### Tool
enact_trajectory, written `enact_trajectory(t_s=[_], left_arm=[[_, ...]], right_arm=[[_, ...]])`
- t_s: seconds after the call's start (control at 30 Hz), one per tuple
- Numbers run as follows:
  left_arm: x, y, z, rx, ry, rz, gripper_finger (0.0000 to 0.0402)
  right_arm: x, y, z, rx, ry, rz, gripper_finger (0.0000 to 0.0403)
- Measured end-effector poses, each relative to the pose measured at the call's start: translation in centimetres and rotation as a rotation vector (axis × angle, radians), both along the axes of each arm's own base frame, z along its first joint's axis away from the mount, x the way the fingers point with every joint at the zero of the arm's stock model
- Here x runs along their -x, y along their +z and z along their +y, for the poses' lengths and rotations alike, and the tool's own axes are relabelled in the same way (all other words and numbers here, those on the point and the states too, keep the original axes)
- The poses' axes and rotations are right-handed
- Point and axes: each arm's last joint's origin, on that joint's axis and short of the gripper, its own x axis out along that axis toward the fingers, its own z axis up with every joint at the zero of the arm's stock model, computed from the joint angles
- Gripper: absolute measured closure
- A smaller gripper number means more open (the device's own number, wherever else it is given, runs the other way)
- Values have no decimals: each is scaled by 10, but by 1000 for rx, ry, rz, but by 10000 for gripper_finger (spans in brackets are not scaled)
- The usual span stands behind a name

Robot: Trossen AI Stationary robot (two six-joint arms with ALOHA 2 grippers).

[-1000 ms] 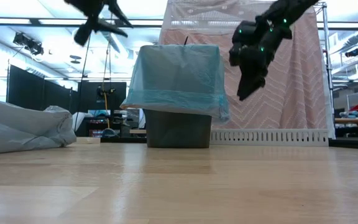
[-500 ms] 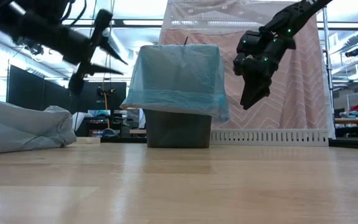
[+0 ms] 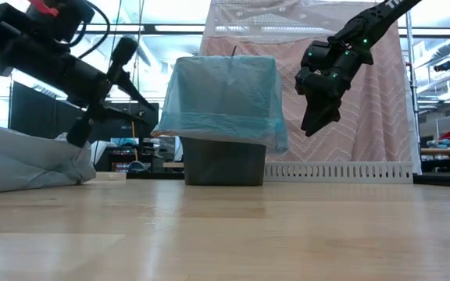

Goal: Place trash/remove bag and relplace
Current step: Remove the blue trash bag from the trash bin

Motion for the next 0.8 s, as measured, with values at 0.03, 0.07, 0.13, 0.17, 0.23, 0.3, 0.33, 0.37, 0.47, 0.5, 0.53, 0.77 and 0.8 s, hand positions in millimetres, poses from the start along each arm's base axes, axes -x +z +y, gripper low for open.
enact_trajectory(t_s=[0.03,0.07,0.13,0.17,0.23,0.3,0.33,0.37,0.47,0.5,0.53,0.77,0.8], left_arm=[[-2,-2,0,1,11,-7,279],[-5,-3,-1,6,18,-15,279],[-8,-8,-2,6,35,-11,279],[-10,-10,-2,7,37,-18,279],[-14,-13,-2,9,41,-28,279],[-17,-18,-2,23,47,-28,279],[-19,-21,-2,27,51,-25,279],[-20,-23,-2,28,53,-26,279],[-24,-29,-3,27,57,-25,279],[-25,-30,-3,27,59,-23,279],[-25,-32,-3,25,65,-19,279],[-25,-33,1,-25,179,-27,279],[-24,-33,1,-28,186,-29,279]], right_arm=[[0,0,0,0,0,0,211],[0,0,0,0,0,0,211],[0,0,0,-1,0,0,210],[0,0,0,0,0,0,210],[0,0,0,0,0,1,212],[0,0,0,0,0,1,214],[0,0,0,0,0,0,215],[0,0,0,0,0,1,216],[0,0,0,-3,3,-3,217],[0,0,0,-5,4,-4,217],[0,0,0,-4,5,-4,217],[0,0,0,-3,8,-4,218],[0,0,0,-3,8,-4,219]])
